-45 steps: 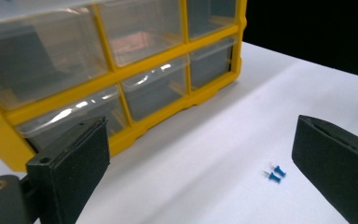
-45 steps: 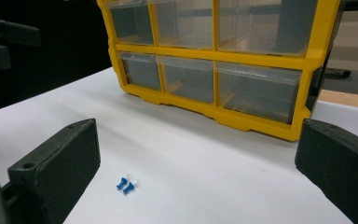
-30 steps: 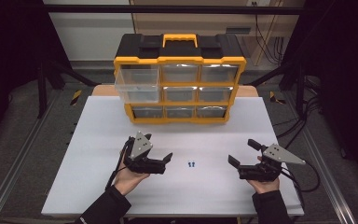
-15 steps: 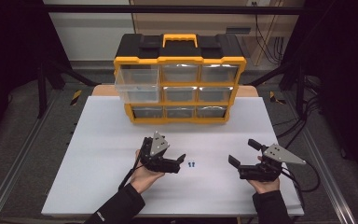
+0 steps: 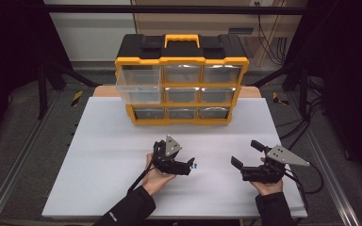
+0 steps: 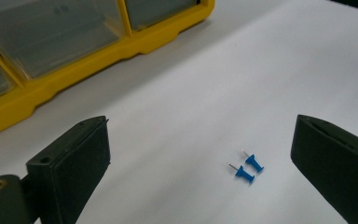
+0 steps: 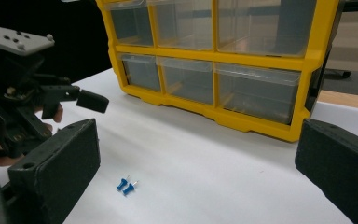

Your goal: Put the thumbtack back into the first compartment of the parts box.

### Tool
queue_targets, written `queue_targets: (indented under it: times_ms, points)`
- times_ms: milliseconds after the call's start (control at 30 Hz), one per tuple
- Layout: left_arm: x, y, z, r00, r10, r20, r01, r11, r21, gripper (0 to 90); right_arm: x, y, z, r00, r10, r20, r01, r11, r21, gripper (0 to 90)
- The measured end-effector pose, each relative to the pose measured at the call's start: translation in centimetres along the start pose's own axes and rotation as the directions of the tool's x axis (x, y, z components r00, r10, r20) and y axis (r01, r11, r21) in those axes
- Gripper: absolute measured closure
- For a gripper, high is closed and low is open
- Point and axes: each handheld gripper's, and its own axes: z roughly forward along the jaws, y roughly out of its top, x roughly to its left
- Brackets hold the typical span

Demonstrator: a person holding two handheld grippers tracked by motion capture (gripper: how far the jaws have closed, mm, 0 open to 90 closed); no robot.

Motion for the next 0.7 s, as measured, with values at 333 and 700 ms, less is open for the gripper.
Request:
queue_targets:
  times_ms: [333,700]
  points:
    - [-0.5,-0.6,1.8,1.0000,-0.008,-0.005,0.008,0.9966,0.081,7.0,0.0,0.0,0.0,1.0000,0.003,0.001,-0.003,1.000,0.002,0.5]
    - [-1.5,-1.4,3.2,0.9994,-0.017,-0.030,0.022,0.9874,0.157,17.2,0.0,0.0,-0.1,1.0000,0.004,0.000,-0.004,1.000,0.002,0.5]
